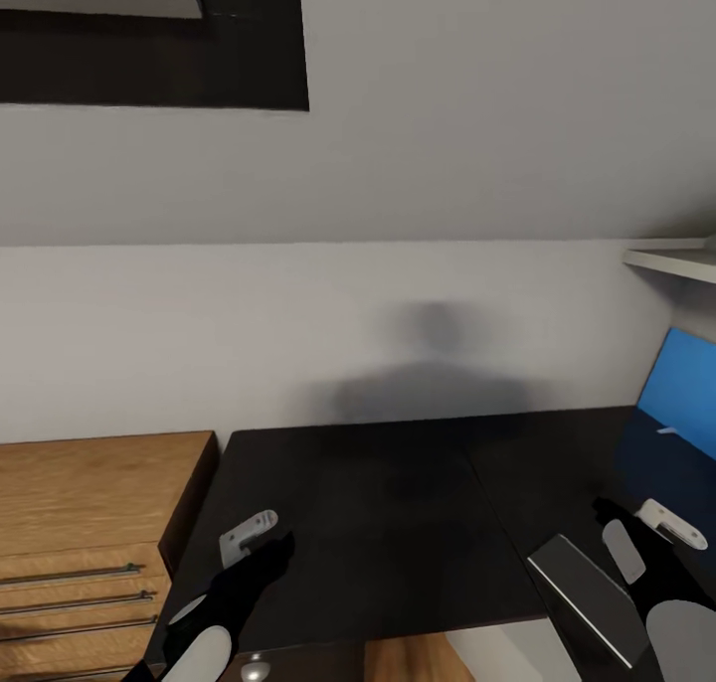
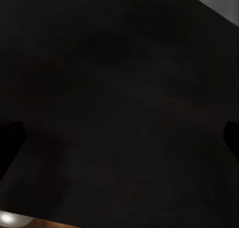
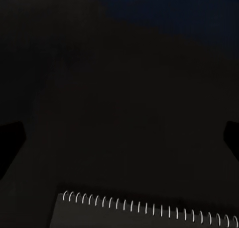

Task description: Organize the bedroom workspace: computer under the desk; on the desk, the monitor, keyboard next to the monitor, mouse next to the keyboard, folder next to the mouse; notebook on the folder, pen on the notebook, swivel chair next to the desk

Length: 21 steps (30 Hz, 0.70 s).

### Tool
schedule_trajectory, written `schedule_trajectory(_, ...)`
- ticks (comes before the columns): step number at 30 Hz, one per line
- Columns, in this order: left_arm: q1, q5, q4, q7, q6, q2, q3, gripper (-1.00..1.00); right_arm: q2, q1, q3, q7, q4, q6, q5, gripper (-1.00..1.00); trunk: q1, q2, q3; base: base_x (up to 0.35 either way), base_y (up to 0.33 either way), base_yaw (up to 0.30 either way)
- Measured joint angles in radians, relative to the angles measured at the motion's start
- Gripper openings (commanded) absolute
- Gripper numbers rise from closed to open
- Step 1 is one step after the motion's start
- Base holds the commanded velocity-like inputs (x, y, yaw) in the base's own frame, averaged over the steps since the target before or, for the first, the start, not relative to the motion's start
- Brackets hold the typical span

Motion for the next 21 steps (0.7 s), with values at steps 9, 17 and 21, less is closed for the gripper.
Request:
schedule_trajectory(9, 0.000, 0.000, 0.000, 0.000, 0.001, 0.000, -0.002, 1.00, -0.005, 0.000, 0.002, 0.000, 0.102, 0.011, -0.003, 1.00, 0.035, -0.063, -0.028, 0.000, 0.000, 0.000)
schedule_trajectory(17, 0.000, 0.000, 0.000, 0.000, 0.001, -0.003, -0.011, 1.00, -0.047, -0.005, 0.002, 0.001, 0.189, 0.008, -0.003, 1.00, 0.065, -0.119, -0.053, 0.000, 0.000, 0.000)
schedule_trajectory(21, 0.000, 0.000, 0.000, 0.000, 0.001, -0.003, -0.019, 1.00, -0.054, -0.006, 0.002, 0.011, 0.202, 0.007, -0.003, 1.00, 0.081, -0.147, -0.066, 0.000, 0.000, 0.000)
